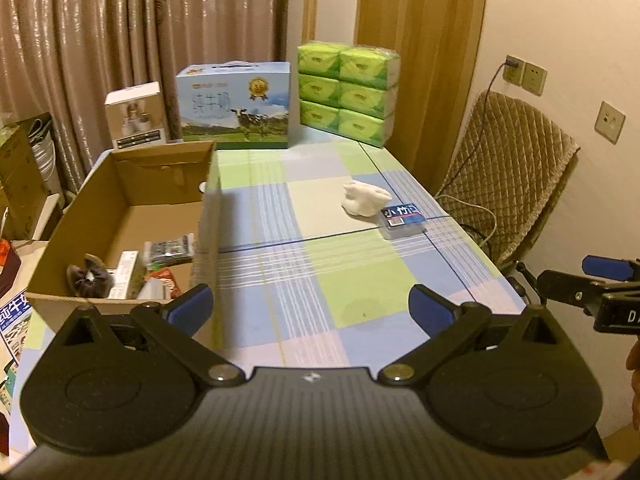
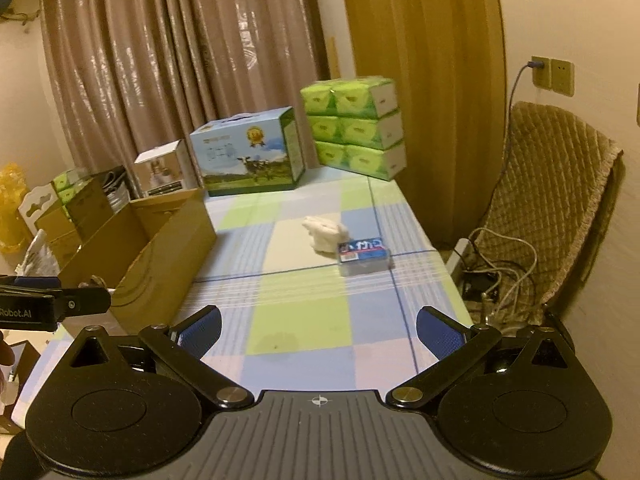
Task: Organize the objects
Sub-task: 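Move both grippers back toward the floss box and white cloth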
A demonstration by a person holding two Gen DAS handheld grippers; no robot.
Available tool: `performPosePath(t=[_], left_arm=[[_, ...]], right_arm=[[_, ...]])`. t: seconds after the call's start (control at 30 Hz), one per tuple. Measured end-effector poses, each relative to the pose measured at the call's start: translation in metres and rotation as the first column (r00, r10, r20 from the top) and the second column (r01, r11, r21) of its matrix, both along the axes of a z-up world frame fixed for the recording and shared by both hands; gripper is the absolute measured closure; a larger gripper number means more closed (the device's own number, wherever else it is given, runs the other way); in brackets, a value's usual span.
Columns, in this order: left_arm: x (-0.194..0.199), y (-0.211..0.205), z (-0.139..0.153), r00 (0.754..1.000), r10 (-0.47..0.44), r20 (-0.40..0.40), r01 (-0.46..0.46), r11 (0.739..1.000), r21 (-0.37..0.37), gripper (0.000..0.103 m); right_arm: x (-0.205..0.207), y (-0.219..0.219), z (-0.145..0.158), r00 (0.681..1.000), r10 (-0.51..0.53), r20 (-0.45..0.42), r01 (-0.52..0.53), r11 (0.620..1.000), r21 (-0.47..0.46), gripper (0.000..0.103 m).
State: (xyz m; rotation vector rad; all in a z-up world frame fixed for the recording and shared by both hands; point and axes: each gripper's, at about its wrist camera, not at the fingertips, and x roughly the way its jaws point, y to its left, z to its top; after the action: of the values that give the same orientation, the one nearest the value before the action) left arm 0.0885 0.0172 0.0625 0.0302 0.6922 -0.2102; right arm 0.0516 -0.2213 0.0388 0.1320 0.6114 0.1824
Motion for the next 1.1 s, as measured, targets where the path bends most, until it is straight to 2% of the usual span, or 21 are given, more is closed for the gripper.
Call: performPosePath(t=[0.5,0.73,1.1], left_arm=[[0.037,-0.028,-0.024,0.999,-0.033,-0.039,0.035,0.999,0.036,0.001],[0.059,-0.039,-0.039,0.997,-0.052,-0.058,0.054,0.998,0.040,0.001],[0.095,-0.054,-0.061,0.995,-0.058,-0.084,0.063,0.996,0.059,0.001]], right_arm=[[0.031,-0.020,-0.020,0.999,-0.029,-0.039,0.028,0.999,-0.028,0.002],[0.058,-0.025,-0.036,0.995,-0.049,-0.089,0.041,0.996,-0.084,0.002],[0.101,-0.033,-0.058,0.991,-0.051,-0.125,0.037,0.993,-0.109,0.002]])
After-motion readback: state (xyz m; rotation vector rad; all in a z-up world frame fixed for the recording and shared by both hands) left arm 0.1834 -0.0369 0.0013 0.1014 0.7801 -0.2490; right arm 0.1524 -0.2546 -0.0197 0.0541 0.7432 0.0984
